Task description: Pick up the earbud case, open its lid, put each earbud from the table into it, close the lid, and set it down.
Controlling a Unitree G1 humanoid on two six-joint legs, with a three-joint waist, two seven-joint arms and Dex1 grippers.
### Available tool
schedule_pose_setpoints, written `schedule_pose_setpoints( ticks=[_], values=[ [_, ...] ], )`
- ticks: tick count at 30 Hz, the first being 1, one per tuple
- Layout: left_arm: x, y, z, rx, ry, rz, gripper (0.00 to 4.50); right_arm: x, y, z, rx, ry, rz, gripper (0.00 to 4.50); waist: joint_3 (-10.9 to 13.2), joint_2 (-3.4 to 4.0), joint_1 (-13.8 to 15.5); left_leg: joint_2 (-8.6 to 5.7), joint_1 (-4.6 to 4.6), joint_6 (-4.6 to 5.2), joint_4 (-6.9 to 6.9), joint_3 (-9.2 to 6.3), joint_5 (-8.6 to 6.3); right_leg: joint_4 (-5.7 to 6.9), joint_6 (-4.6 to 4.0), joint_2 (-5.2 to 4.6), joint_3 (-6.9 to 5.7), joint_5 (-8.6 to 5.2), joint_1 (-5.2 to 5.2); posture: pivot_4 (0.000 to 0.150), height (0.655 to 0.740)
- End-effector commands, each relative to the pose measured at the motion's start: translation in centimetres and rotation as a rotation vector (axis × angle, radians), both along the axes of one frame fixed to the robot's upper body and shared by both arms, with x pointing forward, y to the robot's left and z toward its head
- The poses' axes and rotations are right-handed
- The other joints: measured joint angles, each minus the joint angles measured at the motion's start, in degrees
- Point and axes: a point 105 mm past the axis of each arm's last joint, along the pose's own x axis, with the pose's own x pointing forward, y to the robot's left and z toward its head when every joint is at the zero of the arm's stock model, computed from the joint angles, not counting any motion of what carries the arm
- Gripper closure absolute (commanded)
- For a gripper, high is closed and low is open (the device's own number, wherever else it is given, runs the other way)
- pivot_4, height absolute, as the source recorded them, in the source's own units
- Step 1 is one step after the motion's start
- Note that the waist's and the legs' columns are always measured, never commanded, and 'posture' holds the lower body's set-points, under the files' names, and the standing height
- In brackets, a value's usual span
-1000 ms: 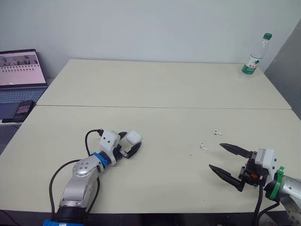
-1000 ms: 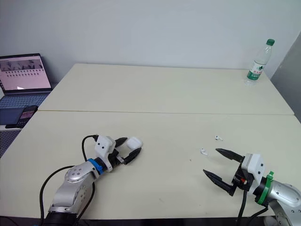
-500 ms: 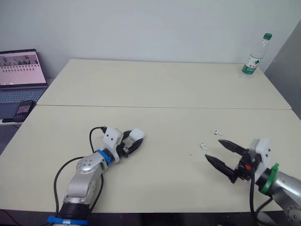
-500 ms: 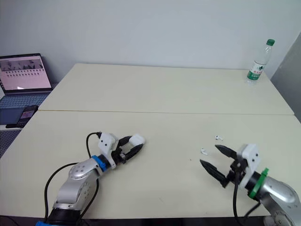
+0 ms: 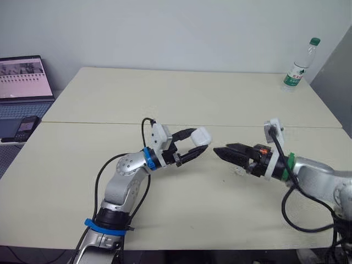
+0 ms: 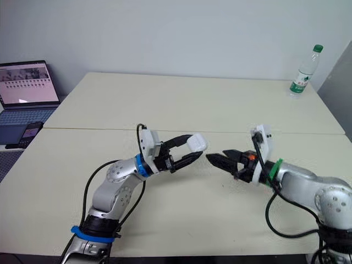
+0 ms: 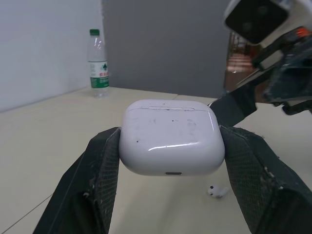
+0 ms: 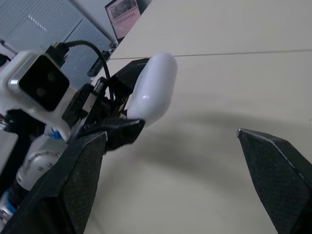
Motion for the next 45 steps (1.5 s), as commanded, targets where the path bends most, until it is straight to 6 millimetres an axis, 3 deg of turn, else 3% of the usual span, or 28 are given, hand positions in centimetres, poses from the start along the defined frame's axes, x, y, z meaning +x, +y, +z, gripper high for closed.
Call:
schedule_pose_setpoints(
  ticks=[1,7,10,18,19,24,29,34,39,45],
  values=[
    [-0.3,-0.7,1.2,-0.023,-0.062,-0.035,1.71,0.1,1.1,1.5,0.104,0.052,0.015,0.01,0.0,0.0,0.0,0.0,-0.01,0.0,0.0,-0.01,0.0,0.0,0.01,0.0,-0.01,-0.01,0.0,0.15,0.7362],
    [-0.2,-0.8,1.3,-0.025,-0.073,-0.033,1.71,0.5,2.6,2.1,0.151,0.074,0.016,0.01,0.0,0.0,0.0,0.05,-0.07,0.01,-0.02,-0.06,-0.01,-0.01,0.05,0.02,-0.04,-0.03,-0.06,0.15,0.7362],
    [-0.2,-0.8,1.1,-0.024,-0.072,-0.029,1.71,0.4,2.8,1.9,0.152,0.081,0.015,0.58,0.0,0.01,0.0,0.03,-0.08,0.01,-0.02,-0.05,-0.01,-0.02,0.04,-0.01,-0.03,-0.02,-0.06,0.15,0.7362],
    [0.1,-0.8,1.0,-0.021,-0.074,-0.024,1.71,0.2,2.9,1.7,0.153,0.087,0.011,3.56,0.0,0.01,0.0,0.06,-0.08,0.01,-0.02,-0.06,-0.01,-0.02,0.04,-0.01,-0.04,-0.03,-0.07,0.15,0.7362],
    [0.2,-0.8,1.0,-0.02,-0.074,-0.025,1.71,0.1,2.9,1.7,0.155,0.088,0.01,3.73,0.0,0.01,0.0,0.06,-0.08,0.01,-0.02,-0.06,-0.01,-0.02,0.05,0.0,-0.04,-0.03,-0.07,0.15,0.7362],
    [0.1,-0.9,0.8,-0.021,-0.039,-0.049,1.71,0.1,2.9,1.6,0.163,0.09,0.003,3.72,0.0,0.01,0.0,0.06,-0.08,0.02,-0.02,-0.06,-0.01,-0.04,0.06,-0.01,-0.04,-0.03,-0.07,0.15,0.7362],
    [-0.2,-0.9,0.7,-0.007,-0.018,-0.08,0.08,0.3,2.3,1.6,0.153,0.087,-0.011,3.72,0.0,0.01,0.0,0.06,-0.08,0.02,-0.03,-0.06,-0.01,-0.03,0.07,0.0,-0.04,-0.04,-0.08,0.15,0.7362],
    [-0.8,0.2,0.7,0.005,0.042,-0.142,0.02,0.6,0.6,2.2,0.117,0.054,-0.013,3.72,0.0,0.01,0.0,0.06,-0.09,0.02,-0.03,-0.05,-0.01,-0.05,0.07,-0.01,-0.03,-0.04,-0.09,0.15,0.7362],
    [-1.7,1.7,0.7,0.023,0.226,-0.277,0.02,-0.4,-1.0,1.6,-0.059,-0.077,0.125,3.72,0.0,0.04,0.0,0.07,-0.11,0.02,-0.06,-0.05,-0.01,-0.07,0.2,0.0,-0.05,-0.14,-0.14,0.15,0.7362],
    [-1.7,1.6,1.6,-0.028,0.374,-0.351,0.02,-2.0,-0.5,0.5,-0.243,-0.187,0.339,3.72,0.0,0.02,0.0,0.07,-0.12,0.03,-0.06,-0.08,-0.02,-0.11,0.21,0.0,-0.09,-0.15,-0.15,0.15,0.7362]
  ],
)
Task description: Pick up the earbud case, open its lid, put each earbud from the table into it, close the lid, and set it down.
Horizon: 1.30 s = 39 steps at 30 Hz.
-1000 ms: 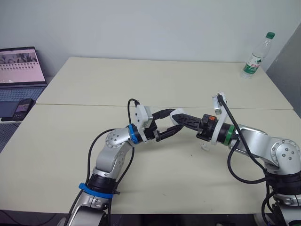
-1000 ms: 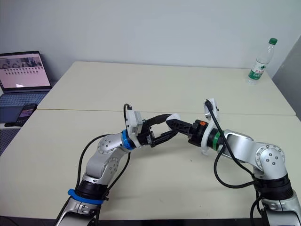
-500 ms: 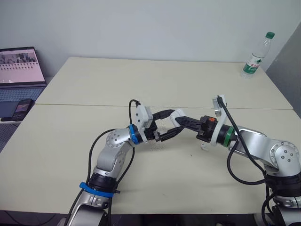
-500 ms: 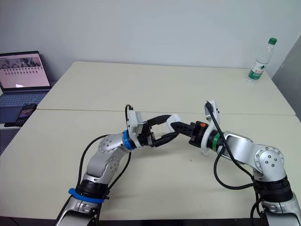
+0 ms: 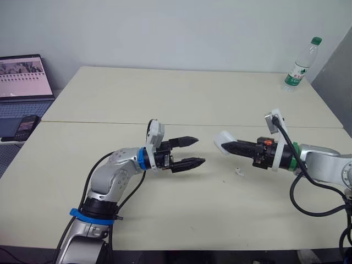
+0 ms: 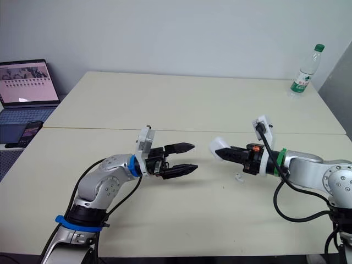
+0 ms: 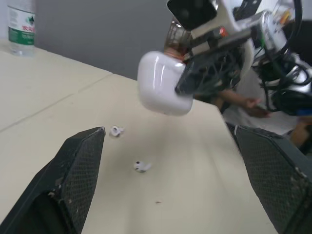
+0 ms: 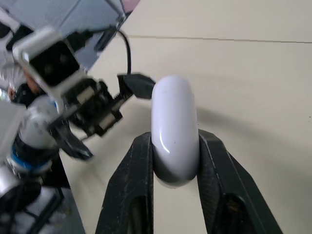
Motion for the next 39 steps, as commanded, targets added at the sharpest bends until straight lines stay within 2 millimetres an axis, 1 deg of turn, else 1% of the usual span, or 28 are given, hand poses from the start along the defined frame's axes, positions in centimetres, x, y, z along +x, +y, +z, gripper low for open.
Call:
schedule_pose_setpoints(
  ticks=[1,3,7,14,17,18,23,26,27,30,33,35,37,39],
  values=[
    [-0.3,-0.4,1.8,-0.058,0.047,-0.054,0.02,-1.5,1.1,0.7,-0.068,-0.116,0.175,3.72,0.0,0.01,0.0,0.01,0.0,0.0,0.01,0.0,0.0,0.0,0.0,0.0,0.0,0.0,0.0,0.15,0.7362],
    [-0.5,-0.5,1.6,-0.046,0.072,-0.083,0.02,-1.8,1.4,0.5,-0.11,-0.147,0.227,3.72,0.0,0.0,0.0,0.02,-0.03,0.0,-0.01,-0.01,0.0,0.01,0.0,0.0,-0.01,0.0,-0.05,0.15,0.7362],
    [-1.4,-0.8,1.1,0.002,0.095,-0.161,0.02,-2.3,2.2,0.9,-0.142,-0.207,0.321,3.72,0.0,0.0,-0.1,0.01,-0.04,0.0,-0.01,0.01,0.0,0.03,0.0,0.01,0.0,0.0,-0.09,0.15,0.7362],
    [-2.1,-1.3,1.0,0.026,0.102,-0.238,0.02,-2.3,2.9,1.2,-0.169,-0.248,0.38,3.72,0.1,-0.02,0.0,-0.01,-0.07,0.0,0.0,0.02,0.0,0.02,0.0,-0.01,0.01,0.0,-0.11,0.15,0.7362],
    [-2.3,-1.4,1.1,0.023,0.106,-0.257,0.57,-2.4,3.0,1.2,-0.172,-0.255,0.391,3.72,0.1,-0.02,0.1,-0.02,-0.11,0.0,0.0,0.02,0.0,0.02,0.0,-0.02,0.01,0.0,-0.15,0.15,0.7362],
    [-2.4,-1.4,1.1,0.022,0.109,-0.265,0.86,-2.4,3.0,1.2,-0.172,-0.256,0.392,3.72,0.1,-0.02,0.1,-0.01,-0.11,0.0,0.0,0.02,0.0,0.02,-0.01,-0.02,0.01,0.0,-0.16,0.15,0.7362],
    [-2.8,-1.4,0.8,0.033,0.121,-0.288,2.63,-2.3,2.9,1.2,-0.172,-0.265,0.389,3.72,0.1,-0.02,0.1,-0.01,-0.35,0.0,0.04,0.02,0.0,0.13,-0.02,-0.02,0.01,0.01,-0.42,0.15,0.7362],
    [-2.8,-1.3,0.7,0.036,0.124,-0.292,3.54,-2.2,3.0,1.3,-0.165,-0.274,0.383,3.72,0.1,-0.02,0.1,-0.01,-0.4,0.0,0.05,0.0,0.0,0.14,-0.21,-0.01,-0.01,0.12,-0.47,0.15,0.7362],
    [-2.8,-1.3,0.7,0.036,0.124,-0.293,3.65,-2.1,3.0,1.4,-0.163,-0.279,0.381,3.72,0.1,-0.02,0.1,-0.01,-0.4,0.0,0.05,0.0,0.0,0.14,-0.21,0.0,-0.01,0.12,-0.47,0.15,0.7362],
    [-2.7,-1.3,0.7,0.037,0.122,-0.29,3.65,-2.0,3.0,1.5,-0.161,-0.298,0.376,3.72,0.1,-0.02,0.1,-0.03,-0.42,0.0,0.05,-0.01,0.0,0.13,-0.2,0.0,-0.01,0.12,-0.47,0.15,0.7362],
    [-2.4,-1.2,0.7,0.032,0.114,-0.27,3.66,-1.9,2.9,1.4,-0.167,-0.305,0.371,2.65,0.1,-0.02,0.1,-0.04,-0.42,0.0,0.05,-0.01,0.0,0.14,-0.2,0.0,-0.02,0.12,-0.47,0.15,0.7362],
    [-2.1,-1.2,0.8,0.027,0.108,-0.251,3.66,-1.8,2.7,1.3,-0.172,-0.294,0.357,2.11,0.1,-0.02,0.1,-0.04,-0.42,0.0,0.06,-0.01,0.0,0.13,-0.19,0.0,-0.02,0.11,-0.47,0.15,0.7362],
    [-1.9,-1.1,0.8,0.024,0.106,-0.242,3.66,-1.6,2.5,1.1,-0.182,-0.288,0.334,1.47,0.1,-0.02,0.1,-0.04,-0.42,0.0,0.06,-0.01,0.0,0.14,-0.2,0.0,-0.02,0.11,-0.47,0.15,0.7362],
    [-1.8,-1.1,0.9,0.021,0.106,-0.236,3.66,-1.7,2.3,1.0,-0.186,-0.272,0.329,0.68,0.1,-0.02,0.1,-0.04,-0.42,0.0,0.05,-0.02,0.0,0.14,-0.21,0.0,-0.02,0.12,-0.47,0.15,0.7362]
  ],
)
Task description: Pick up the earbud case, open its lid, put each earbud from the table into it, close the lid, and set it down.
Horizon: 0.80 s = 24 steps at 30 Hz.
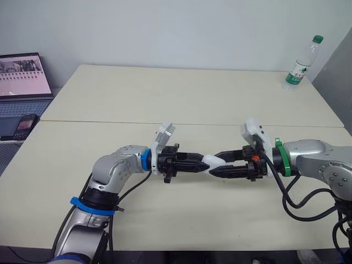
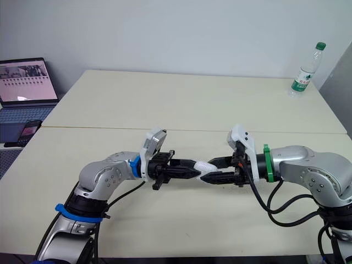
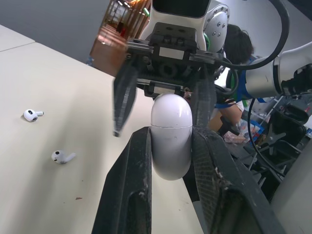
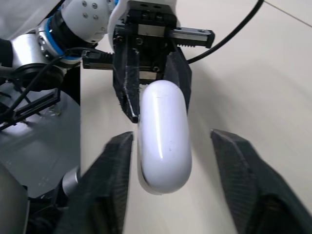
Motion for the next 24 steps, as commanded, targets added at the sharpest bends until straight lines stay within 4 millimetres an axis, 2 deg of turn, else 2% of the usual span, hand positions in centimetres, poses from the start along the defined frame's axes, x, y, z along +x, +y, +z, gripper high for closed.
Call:
schedule_pose_setpoints(
  ticks=[1,8,24],
  values=[
    [0.2,0.1,1.0,-0.027,-0.042,0.005,3.66,-0.2,-0.4,0.7,0.007,-0.02,-0.014,0.41,0.0,0.0,0.0,0.0,0.0,0.0,0.0,0.0,0.0,0.0,0.0,0.0,0.0,0.0,0.0,0.15,0.7362],
    [0.4,0.1,1.0,-0.028,-0.049,0.016,3.66,-0.3,-1.2,0.4,0.015,0.04,-0.061,0.41,0.0,0.0,0.0,-0.01,-0.01,0.0,0.0,0.0,0.0,0.0,-0.01,0.0,0.0,0.01,0.0,0.15,0.7362],
    [0.7,0.2,0.9,-0.024,-0.054,0.029,3.66,1.5,-1.5,1.0,0.054,0.015,-0.2,0.41,0.0,0.0,0.0,-0.01,-0.01,0.0,0.0,-0.01,0.0,0.01,-0.01,0.01,0.0,0.01,0.0,0.15,0.7362]
  ],
)
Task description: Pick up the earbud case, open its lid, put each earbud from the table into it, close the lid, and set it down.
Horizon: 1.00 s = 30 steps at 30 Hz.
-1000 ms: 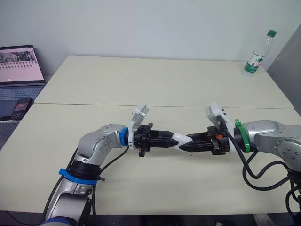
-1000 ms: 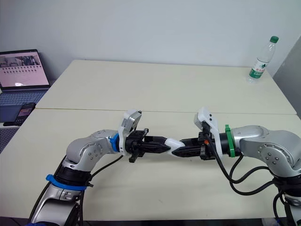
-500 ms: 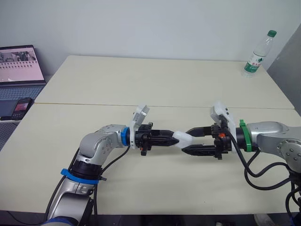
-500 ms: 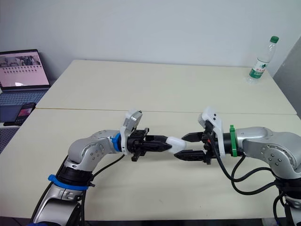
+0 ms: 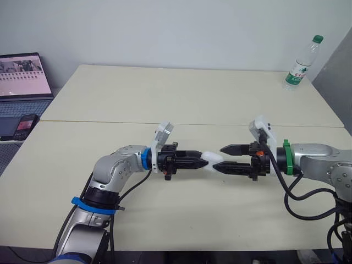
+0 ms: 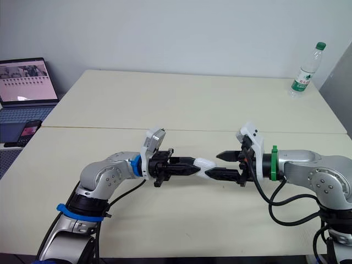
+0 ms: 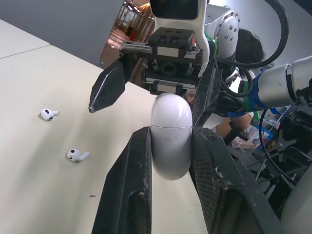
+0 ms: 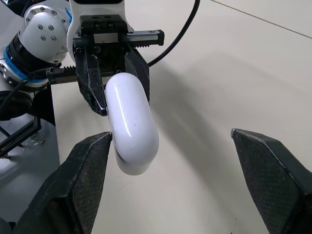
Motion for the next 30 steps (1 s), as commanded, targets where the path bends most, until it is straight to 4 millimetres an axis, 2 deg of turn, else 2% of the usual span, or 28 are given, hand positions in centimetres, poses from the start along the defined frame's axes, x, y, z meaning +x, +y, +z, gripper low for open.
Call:
schedule_pose_setpoints(
  ticks=[1,15,21,23,25,28,30],
  values=[
    [0.0,-0.1,1.1,-0.024,-0.052,-0.009,3.66,0.7,-0.4,1.2,0.006,-0.05,-0.039,0.41,0.0,0.0,0.0,0.0,0.0,0.0,0.0,-0.01,0.0,0.0,0.0,0.0,0.0,0.0,0.0,0.15,0.7362],
    [-0.2,-0.1,0.8,-0.01,-0.059,-0.02,3.66,1.8,-1.1,2.5,-0.001,-0.09,-0.116,0.41,0.0,0.0,0.0,0.0,0.0,0.0,0.01,0.0,0.0,0.01,-0.05,0.0,0.0,0.03,0.0,0.15,0.7362],
    [0.1,0.1,0.7,-0.006,-0.066,0.001,3.66,2.0,-1.6,4.3,0.046,-0.123,-0.127,0.41,0.0,0.0,0.0,0.0,0.0,0.0,0.0,0.0,0.0,0.01,-0.06,0.0,0.0,0.04,-0.01,0.15,0.7362],
    [0.4,0.5,0.6,-0.007,-0.08,0.036,3.66,2.2,-2.4,4.6,0.038,-0.13,-0.155,0.41,0.0,0.0,0.0,0.0,0.0,0.0,0.0,0.0,0.0,0.01,-0.06,0.0,0.0,0.04,0.0,0.15,0.7362],
    [0.8,0.9,0.5,-0.003,-0.089,0.077,3.66,2.7,-3.5,4.5,0.014,-0.132,-0.205,0.41,0.0,0.0,0.0,-0.01,-0.01,0.0,0.0,0.0,0.0,0.0,-0.06,-0.01,0.0,0.04,0.0,0.15,0.7362],
    [1.5,2.2,0.0,0.012,-0.113,0.162,3.66,3.7,-5.8,2.3,-0.139,-0.107,-0.308,0.41,0.0,0.0,0.0,-0.01,-0.01,0.0,0.0,0.01,0.0,0.0,-0.07,-0.02,0.02,0.04,-0.01,0.15,0.7362],
    [1.7,2.8,-0.1,0.014,-0.126,0.205,3.66,4.1,-6.7,1.0,-0.224,-0.092,-0.343,0.41,0.0,0.0,0.0,0.01,-0.01,0.0,0.0,-0.01,0.0,0.0,-0.08,-0.04,0.0,0.04,-0.01,0.15,0.7362]
  ],
)
